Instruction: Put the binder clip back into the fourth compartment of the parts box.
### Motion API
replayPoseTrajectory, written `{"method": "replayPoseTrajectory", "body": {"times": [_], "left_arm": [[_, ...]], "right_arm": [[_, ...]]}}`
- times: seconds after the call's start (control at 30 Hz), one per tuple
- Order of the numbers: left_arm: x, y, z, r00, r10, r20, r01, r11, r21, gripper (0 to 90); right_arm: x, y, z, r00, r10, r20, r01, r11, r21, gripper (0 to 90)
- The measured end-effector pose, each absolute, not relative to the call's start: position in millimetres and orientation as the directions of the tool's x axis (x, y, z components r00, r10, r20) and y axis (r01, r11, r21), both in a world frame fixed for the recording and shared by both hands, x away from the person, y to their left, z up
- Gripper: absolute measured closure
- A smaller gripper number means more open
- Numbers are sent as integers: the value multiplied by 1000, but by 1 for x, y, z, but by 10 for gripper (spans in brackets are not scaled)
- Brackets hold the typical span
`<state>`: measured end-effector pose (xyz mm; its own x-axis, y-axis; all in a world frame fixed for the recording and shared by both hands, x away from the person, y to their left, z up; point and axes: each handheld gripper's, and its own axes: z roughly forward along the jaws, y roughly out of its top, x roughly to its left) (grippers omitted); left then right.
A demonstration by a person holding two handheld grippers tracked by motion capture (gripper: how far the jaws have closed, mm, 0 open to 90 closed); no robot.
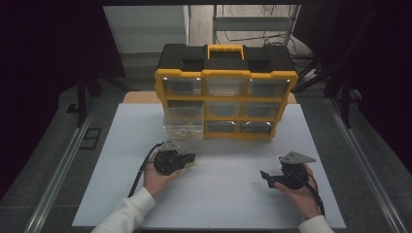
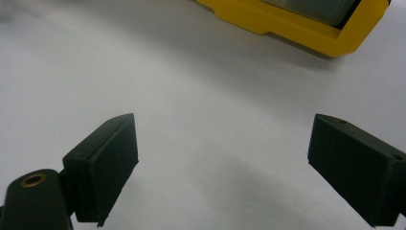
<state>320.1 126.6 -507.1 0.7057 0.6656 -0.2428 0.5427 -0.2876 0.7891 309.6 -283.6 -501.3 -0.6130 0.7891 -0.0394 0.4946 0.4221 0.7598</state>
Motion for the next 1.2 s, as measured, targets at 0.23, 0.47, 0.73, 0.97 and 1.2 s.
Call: {"method": "replayPoseTrajectory", "body": {"times": [0.23, 0.47, 0.73, 0.97, 1.2], "left_arm": [[315, 131, -500, 732, 636, -245, 516, -282, 809, 889], [307, 135, -490, 761, 600, -247, 484, -271, 832, 889], [303, 137, -480, 776, 579, -250, 463, -255, 849, 889], [299, 139, -469, 789, 564, -246, 443, -243, 863, 889], [296, 140, -457, 802, 546, -241, 419, -227, 879, 889]], "right_arm": [[310, -284, -501, -613, 789, -39, 495, 422, 759, 106], [310, -284, -501, -613, 789, -39, 495, 422, 760, 106], [310, -284, -501, -612, 790, -40, 494, 422, 760, 106], [310, -284, -501, -613, 789, -39, 494, 421, 761, 106], [310, -284, -501, -613, 789, -39, 494, 421, 761, 106]]}}
